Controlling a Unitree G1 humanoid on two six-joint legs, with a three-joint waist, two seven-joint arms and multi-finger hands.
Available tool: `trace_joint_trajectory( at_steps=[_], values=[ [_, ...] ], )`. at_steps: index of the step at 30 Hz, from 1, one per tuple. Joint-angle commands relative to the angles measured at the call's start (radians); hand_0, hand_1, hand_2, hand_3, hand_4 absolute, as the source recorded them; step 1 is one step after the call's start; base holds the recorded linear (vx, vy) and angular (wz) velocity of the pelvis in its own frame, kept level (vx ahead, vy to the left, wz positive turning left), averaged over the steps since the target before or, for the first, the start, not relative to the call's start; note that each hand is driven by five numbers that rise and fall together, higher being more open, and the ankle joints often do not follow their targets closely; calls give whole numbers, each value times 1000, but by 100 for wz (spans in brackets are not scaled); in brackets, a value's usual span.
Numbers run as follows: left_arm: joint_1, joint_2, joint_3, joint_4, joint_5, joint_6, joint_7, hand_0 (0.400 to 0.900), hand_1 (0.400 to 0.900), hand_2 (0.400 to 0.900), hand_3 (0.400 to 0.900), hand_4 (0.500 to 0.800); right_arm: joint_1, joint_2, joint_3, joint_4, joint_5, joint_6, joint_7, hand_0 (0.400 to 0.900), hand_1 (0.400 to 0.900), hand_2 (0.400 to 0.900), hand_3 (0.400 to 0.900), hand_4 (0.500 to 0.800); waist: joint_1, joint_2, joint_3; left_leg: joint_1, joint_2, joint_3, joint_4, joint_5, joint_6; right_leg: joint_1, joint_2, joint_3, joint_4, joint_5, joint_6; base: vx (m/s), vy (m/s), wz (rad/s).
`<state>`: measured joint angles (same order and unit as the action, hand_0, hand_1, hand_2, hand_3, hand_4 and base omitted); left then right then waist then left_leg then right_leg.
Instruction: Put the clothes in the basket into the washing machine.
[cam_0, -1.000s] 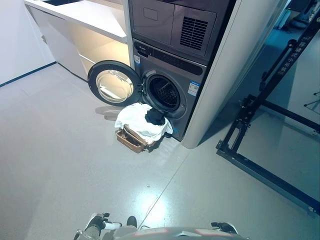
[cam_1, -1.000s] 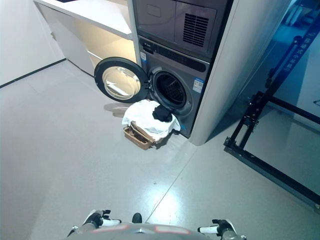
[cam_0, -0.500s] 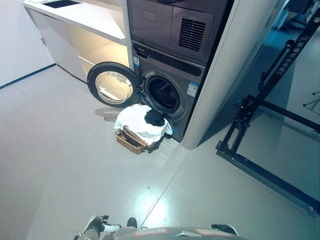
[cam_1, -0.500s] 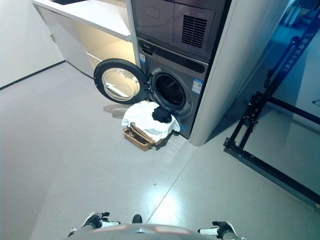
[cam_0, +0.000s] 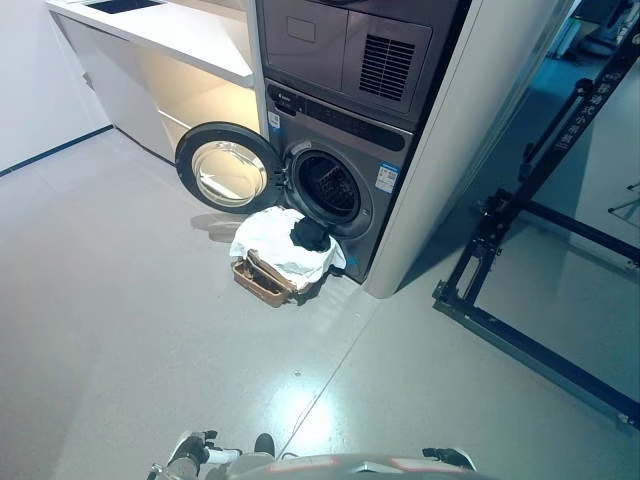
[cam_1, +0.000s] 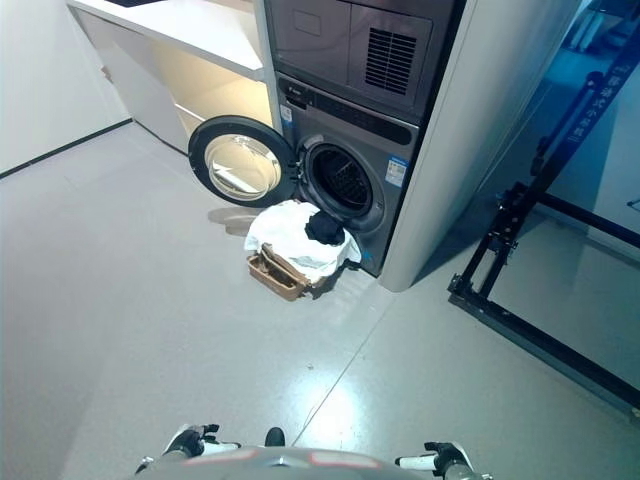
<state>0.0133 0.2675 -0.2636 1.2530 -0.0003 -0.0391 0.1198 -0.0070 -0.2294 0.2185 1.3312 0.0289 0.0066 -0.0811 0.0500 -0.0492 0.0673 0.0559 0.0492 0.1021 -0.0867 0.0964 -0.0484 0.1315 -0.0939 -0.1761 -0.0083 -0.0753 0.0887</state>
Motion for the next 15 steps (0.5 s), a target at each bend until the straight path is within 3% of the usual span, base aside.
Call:
trace_joint_trajectory(
  at_steps=[1, 6, 8, 10, 12, 15],
  values=[
    [-56, 6, 44, 72, -13, 9, -2, 900, 900, 900, 900, 800, -41, -36, 36, 3, 12, 4, -2, 900, 900, 900, 900, 800, 12, 22, 15, -37, -62, -32, 6, -26, 39, -78, -34, 3, 111, 109, 68, 35, 61, -1],
    [-66, 15, 51, 66, -20, 8, -1, 900, 900, 900, 900, 800, -47, -41, 24, -9, 24, 1, -2, 900, 900, 900, 900, 800, 11, 24, 28, -37, -88, -45, 26, -43, 66, -120, -60, 17, 246, 126, 71, 60, 136, 11],
    [-70, 21, 50, 64, -18, 10, -5, 900, 900, 900, 900, 800, -39, -46, 10, -12, 36, -2, 2, 900, 900, 900, 900, 800, -3, 24, 50, -19, -118, -62, 31, -54, 91, -187, -102, 44, 426, 274, 67, 95, 222, 33],
    [-81, 28, 39, 60, -18, 15, -7, 900, 900, 900, 900, 800, -37, -52, 7, -18, 44, -1, -1, 900, 900, 900, 900, 800, -25, 41, 86, 1, -119, -82, 36, -56, 106, -269, -103, 84, 559, 362, 56, 48, 193, 41],
    [-93, 31, 28, 59, -14, 20, -10, 900, 900, 900, 900, 800, -37, -59, 0, -19, 61, -5, -9, 900, 900, 900, 900, 800, -48, 62, 105, 9, -106, -110, 44, -62, 108, -345, -58, 117, 619, 310, 39, 103, 109, 43],
    [-106, 35, 25, 57, -16, 19, -7, 900, 900, 900, 900, 800, -28, -63, -14, -1, 81, -6, -13, 900, 900, 900, 900, 800, -77, 60, 104, 48, -114, -143, 39, -94, 105, -429, -21, 106, 549, 257, 30, 290, 7, 41]
  ],
)
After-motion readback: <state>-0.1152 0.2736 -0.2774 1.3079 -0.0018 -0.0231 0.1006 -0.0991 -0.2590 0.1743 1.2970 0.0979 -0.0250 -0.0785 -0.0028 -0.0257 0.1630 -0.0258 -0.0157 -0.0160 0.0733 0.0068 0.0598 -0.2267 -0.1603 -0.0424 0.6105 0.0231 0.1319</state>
